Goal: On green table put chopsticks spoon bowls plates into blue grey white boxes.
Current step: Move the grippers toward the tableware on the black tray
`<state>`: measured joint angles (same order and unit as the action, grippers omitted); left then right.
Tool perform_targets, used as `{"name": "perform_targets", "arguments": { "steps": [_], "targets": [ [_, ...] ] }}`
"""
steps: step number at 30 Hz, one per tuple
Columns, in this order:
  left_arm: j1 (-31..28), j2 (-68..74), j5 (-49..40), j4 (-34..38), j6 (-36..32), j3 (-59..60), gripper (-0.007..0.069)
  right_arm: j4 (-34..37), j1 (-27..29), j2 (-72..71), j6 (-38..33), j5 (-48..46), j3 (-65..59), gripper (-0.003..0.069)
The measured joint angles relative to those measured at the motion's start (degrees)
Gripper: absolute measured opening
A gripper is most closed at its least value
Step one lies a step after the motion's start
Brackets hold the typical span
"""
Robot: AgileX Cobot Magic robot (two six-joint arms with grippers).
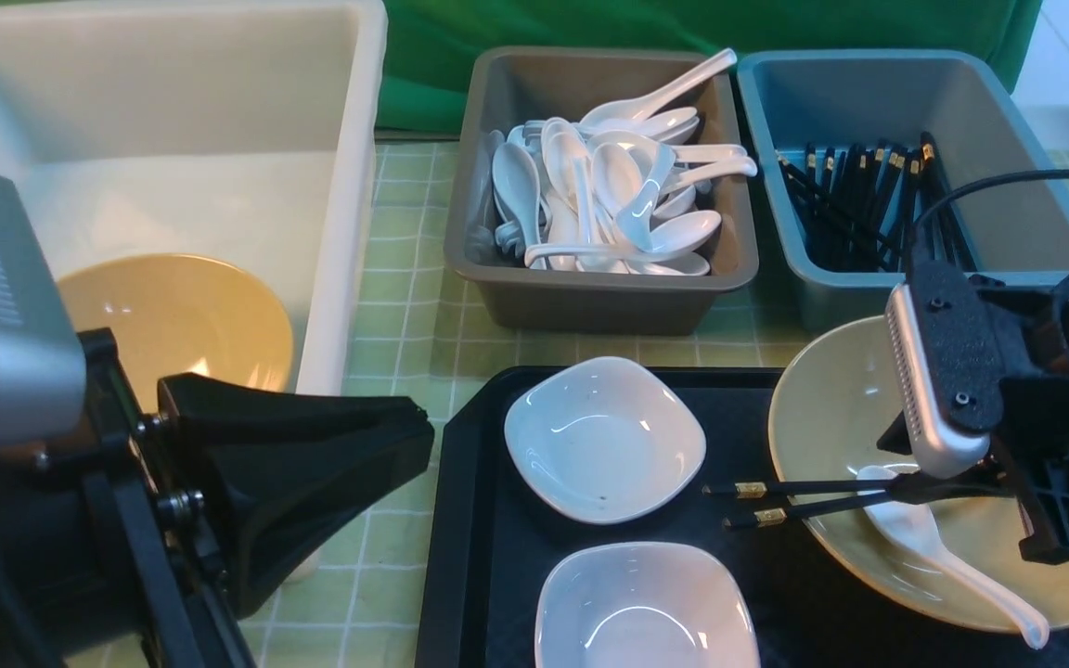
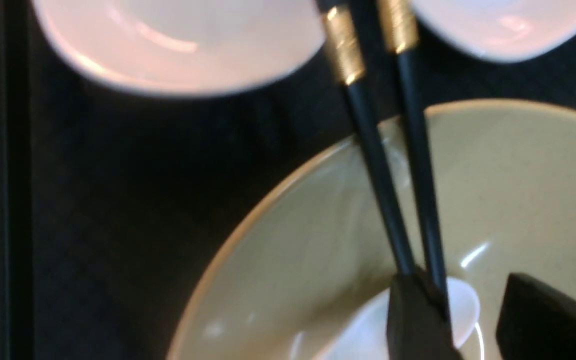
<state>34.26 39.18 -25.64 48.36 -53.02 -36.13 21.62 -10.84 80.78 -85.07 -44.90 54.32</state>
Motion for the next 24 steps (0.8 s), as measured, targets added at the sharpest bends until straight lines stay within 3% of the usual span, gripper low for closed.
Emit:
{"name": "perform_targets", "arguments": {
  "steps": [7,14,24],
  "targets": [
    [0.00,0.00,0.00,0.00,-0.11,0.00,-0.0002,-1.23,-0.46,1.85,1.87,0.53,0.62,0.0263],
    [0.00,0.00,0.95,0.00,-0.11,0.00,-0.0002,-1.30,-0.59,6.21,2.14,1.75,0.67,0.0323],
    [0.00,0.00,2.19,0.00,-0.31,0.00,-0.0002,-1.35,-0.59,10.99,1.30,4.67,2.87,0.0328]
  ]
}}
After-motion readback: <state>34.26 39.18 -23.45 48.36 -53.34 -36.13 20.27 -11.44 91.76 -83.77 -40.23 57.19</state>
